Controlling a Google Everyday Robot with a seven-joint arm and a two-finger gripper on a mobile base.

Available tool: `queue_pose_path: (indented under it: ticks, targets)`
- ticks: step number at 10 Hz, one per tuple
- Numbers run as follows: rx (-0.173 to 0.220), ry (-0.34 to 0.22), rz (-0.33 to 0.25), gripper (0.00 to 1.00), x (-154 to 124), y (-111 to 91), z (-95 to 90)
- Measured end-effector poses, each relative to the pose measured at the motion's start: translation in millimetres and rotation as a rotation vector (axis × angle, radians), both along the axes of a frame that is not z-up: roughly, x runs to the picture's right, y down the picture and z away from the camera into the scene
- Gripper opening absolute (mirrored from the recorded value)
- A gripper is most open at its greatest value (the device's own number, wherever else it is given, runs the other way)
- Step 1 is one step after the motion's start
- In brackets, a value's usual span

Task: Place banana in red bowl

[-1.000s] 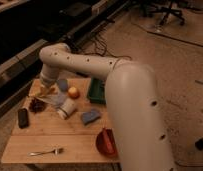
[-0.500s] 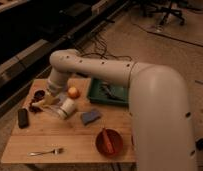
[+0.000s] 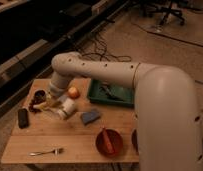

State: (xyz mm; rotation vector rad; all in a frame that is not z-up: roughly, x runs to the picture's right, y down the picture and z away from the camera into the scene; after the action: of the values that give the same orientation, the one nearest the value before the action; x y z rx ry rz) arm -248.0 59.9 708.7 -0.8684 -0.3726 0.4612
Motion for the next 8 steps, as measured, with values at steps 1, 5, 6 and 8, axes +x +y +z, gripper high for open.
queue_pose_path:
  ticks: [1, 5, 6, 8]
  targets:
    - [-0.002, -0.001, 0.001, 0.0, 0.1, 0.4, -0.6]
    - [-0.147, 0.047, 0.029, 0.0, 10.5, 12.9, -38.1]
    - [-0.178, 0.068, 0.01, 0.0, 12.6, 17.2, -50.7]
    - [-0.225, 0.145, -0.023, 0.0, 26.7, 28.6, -67.0]
